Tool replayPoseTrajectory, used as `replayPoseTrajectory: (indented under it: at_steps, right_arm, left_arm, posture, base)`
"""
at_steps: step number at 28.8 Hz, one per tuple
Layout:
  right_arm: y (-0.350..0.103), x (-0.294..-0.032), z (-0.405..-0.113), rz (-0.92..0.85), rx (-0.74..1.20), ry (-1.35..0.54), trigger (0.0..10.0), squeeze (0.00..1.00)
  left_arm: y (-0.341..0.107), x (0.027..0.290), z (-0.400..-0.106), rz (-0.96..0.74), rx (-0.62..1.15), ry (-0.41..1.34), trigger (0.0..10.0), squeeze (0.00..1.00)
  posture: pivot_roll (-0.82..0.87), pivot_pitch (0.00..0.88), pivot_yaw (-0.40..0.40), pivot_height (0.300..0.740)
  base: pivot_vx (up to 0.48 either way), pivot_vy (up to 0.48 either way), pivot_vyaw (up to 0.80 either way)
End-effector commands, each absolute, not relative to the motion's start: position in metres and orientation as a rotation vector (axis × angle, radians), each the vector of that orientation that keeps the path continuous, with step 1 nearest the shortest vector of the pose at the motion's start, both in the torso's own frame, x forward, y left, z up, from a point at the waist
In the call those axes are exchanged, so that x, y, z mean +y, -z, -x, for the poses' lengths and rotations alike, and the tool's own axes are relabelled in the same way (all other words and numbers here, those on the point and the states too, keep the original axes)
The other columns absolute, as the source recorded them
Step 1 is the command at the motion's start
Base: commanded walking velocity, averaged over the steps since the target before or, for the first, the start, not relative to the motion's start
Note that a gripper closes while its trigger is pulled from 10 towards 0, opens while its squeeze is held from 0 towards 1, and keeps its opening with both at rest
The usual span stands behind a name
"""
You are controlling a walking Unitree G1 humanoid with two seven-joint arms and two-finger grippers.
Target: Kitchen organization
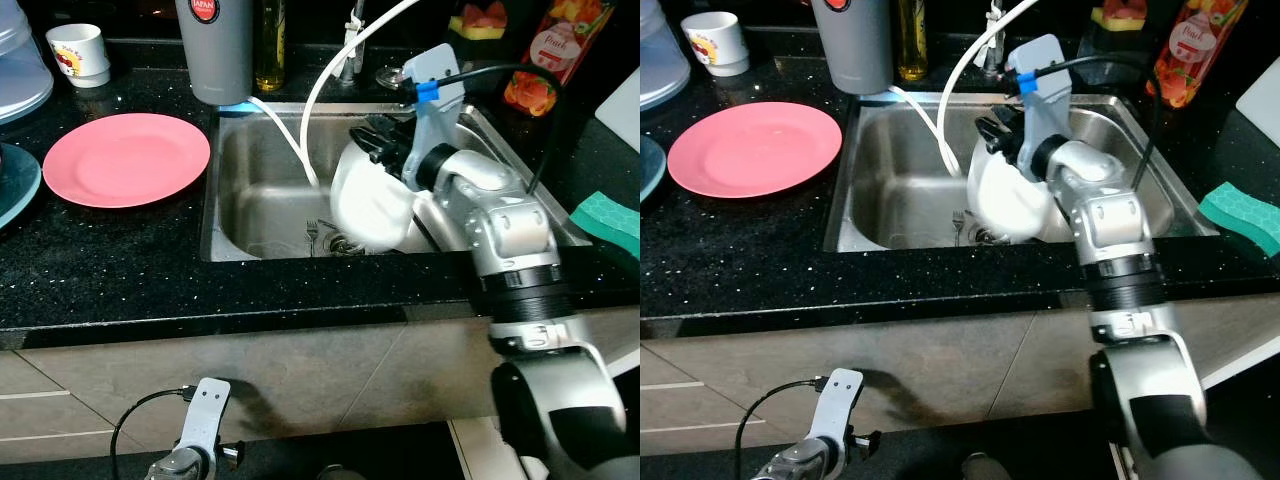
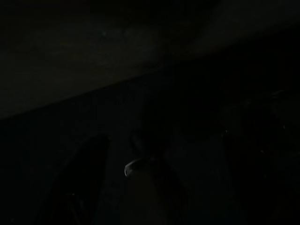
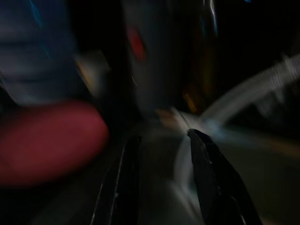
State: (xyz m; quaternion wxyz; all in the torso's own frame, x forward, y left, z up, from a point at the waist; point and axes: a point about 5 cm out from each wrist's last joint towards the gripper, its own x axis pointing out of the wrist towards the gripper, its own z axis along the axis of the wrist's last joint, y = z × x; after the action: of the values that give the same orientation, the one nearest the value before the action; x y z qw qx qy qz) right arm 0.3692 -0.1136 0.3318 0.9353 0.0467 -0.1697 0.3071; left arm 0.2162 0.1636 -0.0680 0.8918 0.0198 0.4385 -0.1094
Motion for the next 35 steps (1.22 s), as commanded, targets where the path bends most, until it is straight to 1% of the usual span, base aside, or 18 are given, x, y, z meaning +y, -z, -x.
replayPoseTrajectory:
  at_steps: [1, 2, 3, 4, 5, 7, 8, 11, 12, 13, 15, 18, 21, 22, 23, 25, 29, 35]
  right_arm:
    - [-0.371, -0.123, -0.354, -0.237, -0.513, -0.669, 10.0, 0.00]
    - [-0.388, -0.127, -0.346, -0.331, -0.586, -0.709, 10.0, 0.00]
    - [-0.395, -0.128, -0.341, -0.374, -0.624, -0.744, 10.0, 0.00]
    - [-0.395, -0.128, -0.341, -0.374, -0.624, -0.744, 10.0, 0.00]
    - [-0.405, -0.125, -0.330, -0.419, -0.675, -0.826, 10.0, 0.00]
    - [-0.406, -0.121, -0.326, -0.416, -0.686, -0.864, 10.0, 0.00]
    - [-0.403, -0.113, -0.323, -0.360, -0.677, -0.897, 10.0, 0.00]
    - [-0.369, -0.073, -0.317, -0.105, -0.597, -0.983, 10.0, 0.00]
    - [-0.360, -0.064, -0.317, -0.074, -0.573, -1.002, 10.0, 0.00]
    - [-0.360, -0.064, -0.317, -0.074, -0.573, -1.002, 10.0, 0.00]
    - [-0.338, -0.044, -0.318, -0.008, -0.510, -1.020, 10.0, 0.00]
    - [-0.311, -0.022, -0.321, 0.170, -0.423, -1.029, 10.0, 0.00]
    - [-0.306, -0.017, -0.322, 0.225, -0.411, -1.018, 10.0, 0.00]
    - [-0.297, -0.011, -0.324, 0.343, -0.397, -0.996, 10.0, 0.00]
    - [-0.294, -0.009, -0.325, 0.391, -0.391, -0.988, 10.0, 0.00]
    - [-0.291, -0.007, -0.325, 0.416, -0.388, -0.984, 10.0, 0.00]
    - [-0.267, 0.002, -0.329, 0.576, -0.328, -0.956, 10.0, 0.00]
    - [-0.260, 0.009, -0.334, 0.609, -0.330, -0.909, 10.0, 0.00]
  left_arm:
    - [0.073, 0.163, -0.208, -0.038, 0.945, 0.228, 10.0, 0.00]
    - [0.073, 0.164, -0.208, -0.039, 0.945, 0.228, 10.0, 0.00]
    - [0.073, 0.164, -0.208, -0.039, 0.945, 0.228, 10.0, 0.00]
    - [0.073, 0.164, -0.208, -0.039, 0.945, 0.228, 10.0, 0.00]
    - [0.073, 0.164, -0.208, -0.040, 0.945, 0.230, 10.0, 0.00]
    - [0.073, 0.164, -0.208, -0.041, 0.945, 0.230, 10.0, 0.00]
    - [0.073, 0.164, -0.208, -0.042, 0.946, 0.231, 10.0, 0.00]
    - [0.072, 0.164, -0.209, -0.043, 0.945, 0.232, 10.0, 0.00]
    - [0.072, 0.164, -0.209, -0.043, 0.945, 0.232, 10.0, 0.00]
    - [0.072, 0.164, -0.209, -0.043, 0.945, 0.232, 10.0, 0.00]
    - [0.072, 0.165, -0.209, -0.044, 0.944, 0.230, 10.0, 0.00]
    - [0.072, 0.165, -0.209, -0.043, 0.942, 0.227, 10.0, 0.00]
    - [0.072, 0.165, -0.210, -0.042, 0.942, 0.226, 10.0, 0.00]
    - [0.072, 0.165, -0.210, -0.042, 0.942, 0.226, 10.0, 0.00]
    - [0.072, 0.165, -0.210, -0.041, 0.942, 0.227, 10.0, 0.00]
    - [0.072, 0.165, -0.210, -0.041, 0.942, 0.227, 10.0, 0.00]
    - [0.072, 0.164, -0.209, -0.042, 0.942, 0.230, 10.0, 0.00]
    - [0.072, 0.164, -0.209, -0.041, 0.942, 0.227, 10.0, 0.00]
  posture:
    - [0.00, 0.107, -0.039, 0.740]
    - [0.00, 0.109, -0.038, 0.740]
    - [0.00, 0.110, -0.038, 0.740]
    - [0.00, 0.110, -0.038, 0.740]
    - [-0.01, 0.110, -0.037, 0.740]
    - [-0.01, 0.110, -0.037, 0.740]
    - [-0.01, 0.111, -0.036, 0.740]
    - [0.00, 0.114, -0.035, 0.740]
    - [0.00, 0.115, -0.034, 0.740]
    - [0.00, 0.115, -0.034, 0.740]
    - [0.01, 0.116, -0.034, 0.740]
    - [0.01, 0.117, -0.034, 0.740]
    - [0.01, 0.117, -0.034, 0.740]
    - [0.01, 0.117, -0.034, 0.740]
    - [0.01, 0.117, -0.034, 0.740]
    - [0.01, 0.117, -0.034, 0.740]
    - [0.01, 0.122, -0.042, 0.740]
    - [0.01, 0.125, -0.045, 0.740]
  base:
    - [0.000, 0.000, 0.00]
    - [0.000, 0.000, 0.00]
    - [0.000, 0.000, 0.00]
    - [0.000, 0.000, 0.00]
    - [0.000, 0.000, 0.00]
    - [0.000, 0.000, 0.00]
    - [0.000, 0.000, 0.00]
    - [0.000, 0.000, 0.00]
    - [0.000, 0.000, 0.00]
    - [0.000, 0.000, 0.00]
    - [0.000, 0.000, 0.39]
    - [0.000, 0.000, 0.77]
    - [0.000, 0.000, 0.77]
    - [0.000, 0.000, 0.77]
    - [0.000, 0.000, 0.77]
    - [0.000, 0.000, 0.77]
    - [0.000, 0.000, 0.77]
    - [0.000, 0.000, 0.77]
